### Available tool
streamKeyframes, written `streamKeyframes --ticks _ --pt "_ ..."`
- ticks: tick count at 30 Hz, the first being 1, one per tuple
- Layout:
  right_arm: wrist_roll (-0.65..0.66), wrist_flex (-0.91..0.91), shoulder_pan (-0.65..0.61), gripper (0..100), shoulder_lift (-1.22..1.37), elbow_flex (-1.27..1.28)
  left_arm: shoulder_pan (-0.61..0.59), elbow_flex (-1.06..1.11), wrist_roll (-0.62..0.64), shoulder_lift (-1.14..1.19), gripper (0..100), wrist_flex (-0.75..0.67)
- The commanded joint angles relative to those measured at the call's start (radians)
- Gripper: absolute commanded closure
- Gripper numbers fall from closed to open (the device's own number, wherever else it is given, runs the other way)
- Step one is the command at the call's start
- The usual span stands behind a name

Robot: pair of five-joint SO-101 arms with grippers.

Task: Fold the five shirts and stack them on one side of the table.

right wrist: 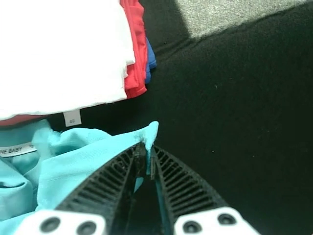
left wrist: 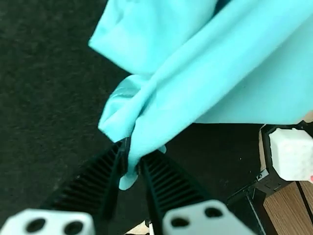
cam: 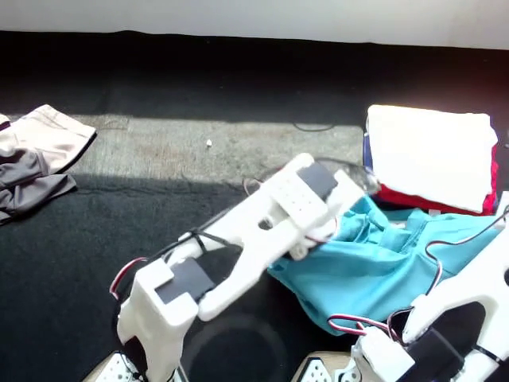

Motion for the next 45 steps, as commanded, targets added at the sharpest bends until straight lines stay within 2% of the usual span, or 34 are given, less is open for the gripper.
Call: streamKeyframes --ticks 1,6,8,13,21,26,36,45 --pt "-0.012 0.010 -0.090 99.3 -0.001 -0.065 -0.087 -0.159 -0.054 -0.010 99 0.110" --pt "-0.115 0.013 -0.222 99.3 0.007 -0.171 -0.255 -0.196 -0.068 -0.120 99 0.112" --pt "-0.147 0.015 -0.265 99.3 0.008 -0.245 -0.337 -0.196 -0.124 -0.191 99 0.112" --pt "-0.155 0.085 -0.386 99.3 0.008 -0.432 -0.526 -0.237 -0.226 -0.352 99 0.112" --pt "-0.158 0.079 -0.486 99.3 0.010 -0.674 -0.743 -0.470 -0.299 -0.507 99 0.112" --pt "-0.158 0.079 -0.489 99.3 0.008 -0.885 -0.811 -0.570 -0.298 -0.565 99 0.112" --pt "-0.155 0.114 -0.475 99.3 -0.001 -1.247 -0.822 -0.641 -0.298 -0.742 99 0.112" --pt "-0.158 0.232 -0.496 99.3 0.007 -1.319 -0.949 -0.641 -0.298 -0.829 99 0.046"
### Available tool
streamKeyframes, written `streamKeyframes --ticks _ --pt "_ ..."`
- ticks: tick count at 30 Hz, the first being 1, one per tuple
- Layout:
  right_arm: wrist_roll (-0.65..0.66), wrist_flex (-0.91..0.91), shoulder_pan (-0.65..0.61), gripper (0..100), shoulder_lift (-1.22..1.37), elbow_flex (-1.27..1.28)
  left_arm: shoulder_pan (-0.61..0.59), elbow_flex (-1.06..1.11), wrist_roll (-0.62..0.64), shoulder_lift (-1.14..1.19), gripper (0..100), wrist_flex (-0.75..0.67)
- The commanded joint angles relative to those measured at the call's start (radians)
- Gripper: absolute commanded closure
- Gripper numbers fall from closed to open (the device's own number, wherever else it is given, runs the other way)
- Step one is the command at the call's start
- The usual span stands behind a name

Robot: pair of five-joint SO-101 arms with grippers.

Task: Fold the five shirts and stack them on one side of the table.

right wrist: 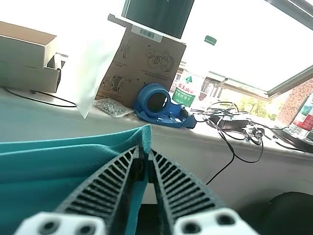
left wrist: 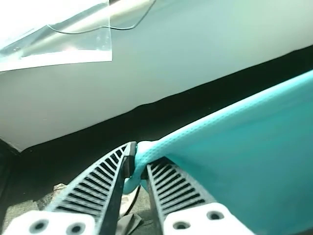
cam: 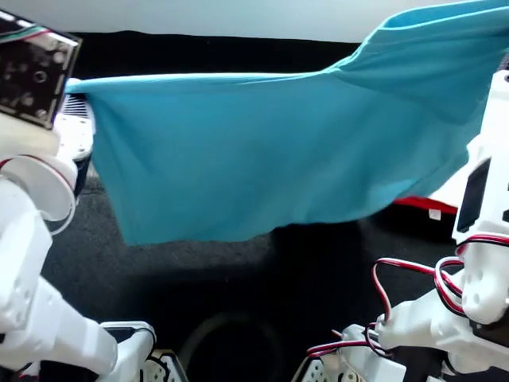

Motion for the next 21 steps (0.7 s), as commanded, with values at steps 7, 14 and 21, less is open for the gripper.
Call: streamKeyframes --ticks 7,14,21 --pt "-0.011 -0.097 -0.018 99.3 -0.005 -0.033 -0.065 -0.021 0.002 -0.028 99 -0.049" --pt "-0.008 -0.211 0.012 99.3 -0.051 -0.041 -0.065 0.111 0.000 -0.028 99 -0.041" --pt "-0.008 -0.186 0.010 99.3 -0.110 -0.039 -0.067 0.156 0.000 -0.059 99 -0.040"
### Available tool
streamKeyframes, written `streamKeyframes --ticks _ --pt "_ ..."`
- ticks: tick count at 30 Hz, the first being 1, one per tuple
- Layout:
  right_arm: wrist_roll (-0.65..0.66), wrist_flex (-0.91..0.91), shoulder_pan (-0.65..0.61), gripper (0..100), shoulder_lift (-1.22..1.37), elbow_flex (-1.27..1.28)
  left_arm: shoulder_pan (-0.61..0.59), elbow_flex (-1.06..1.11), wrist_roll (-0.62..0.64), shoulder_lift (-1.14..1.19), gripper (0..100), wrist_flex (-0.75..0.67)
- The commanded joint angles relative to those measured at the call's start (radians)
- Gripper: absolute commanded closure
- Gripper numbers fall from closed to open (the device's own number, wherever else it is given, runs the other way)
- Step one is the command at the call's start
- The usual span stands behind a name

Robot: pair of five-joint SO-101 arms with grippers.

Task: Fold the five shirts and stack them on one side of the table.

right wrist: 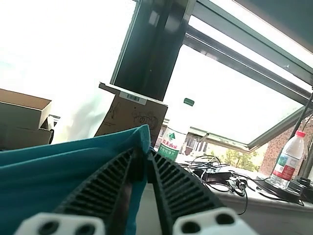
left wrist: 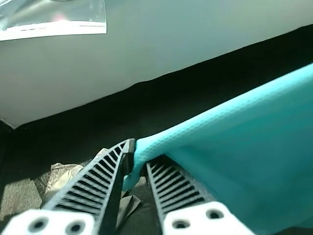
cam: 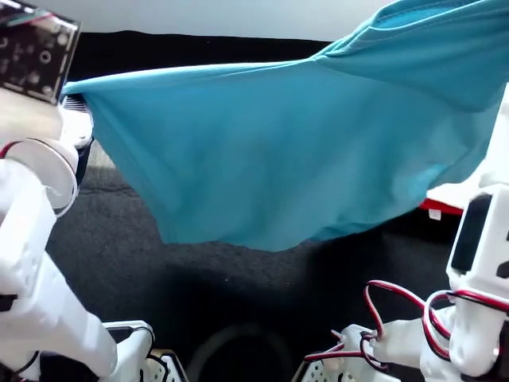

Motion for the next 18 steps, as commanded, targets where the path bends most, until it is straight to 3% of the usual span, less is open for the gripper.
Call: streamKeyframes --ticks 1,7,18 --pt "-0.006 0.007 0.022 99.3 -0.045 -0.021 -0.021 0.008 0.000 -0.064 99 -0.008" --pt "-0.011 0.081 0.022 99.3 -0.108 -0.021 -0.027 0.012 0.000 -0.211 99 0.043" --pt "-0.017 0.096 0.021 99.3 -0.171 -0.018 -0.186 0.028 -0.002 -0.278 99 0.043"
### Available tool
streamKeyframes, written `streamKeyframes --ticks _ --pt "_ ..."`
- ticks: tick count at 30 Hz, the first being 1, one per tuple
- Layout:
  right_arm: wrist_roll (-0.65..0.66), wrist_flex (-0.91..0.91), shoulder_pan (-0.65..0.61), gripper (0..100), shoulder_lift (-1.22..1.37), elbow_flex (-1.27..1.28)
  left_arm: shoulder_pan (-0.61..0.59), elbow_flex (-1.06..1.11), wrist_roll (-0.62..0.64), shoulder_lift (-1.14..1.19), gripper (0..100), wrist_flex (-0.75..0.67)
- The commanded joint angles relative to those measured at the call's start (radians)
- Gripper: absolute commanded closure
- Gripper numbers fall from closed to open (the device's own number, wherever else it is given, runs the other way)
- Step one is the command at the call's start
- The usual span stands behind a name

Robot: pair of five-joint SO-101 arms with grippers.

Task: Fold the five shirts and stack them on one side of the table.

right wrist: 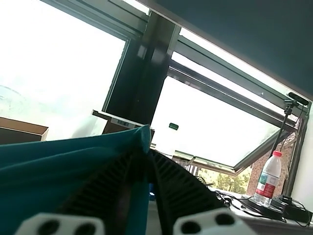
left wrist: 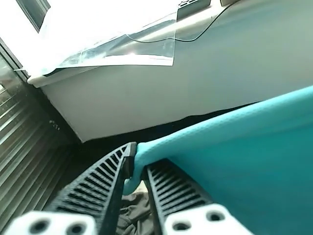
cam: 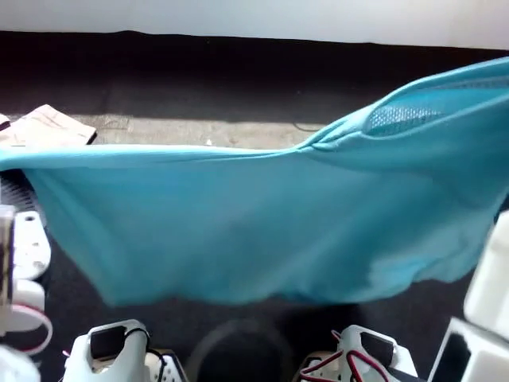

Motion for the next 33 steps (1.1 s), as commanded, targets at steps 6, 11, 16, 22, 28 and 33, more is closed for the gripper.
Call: streamKeyframes --ticks 6,11,16,22,28,33 --pt "-0.040 -0.008 -0.065 99.3 0.084 0.143 -0.025 0.266 -0.003 0.059 99 -0.003" --pt "-0.038 -0.044 -0.127 99.3 0.193 0.292 -0.025 0.446 -0.003 0.136 99 -0.087" --pt "-0.038 -0.174 -0.130 99.3 0.328 0.392 -0.024 0.539 -0.003 0.236 99 -0.258" --pt "0.071 -0.317 -0.160 99.3 0.529 0.404 -0.016 0.541 -0.055 0.412 99 -0.433" --pt "0.170 -0.404 -0.232 99.3 0.702 0.404 0.001 0.484 -0.106 0.585 99 -0.529" --pt "0.155 -0.222 -0.326 99.3 0.792 0.412 0.002 0.467 -0.107 0.733 99 -0.526"
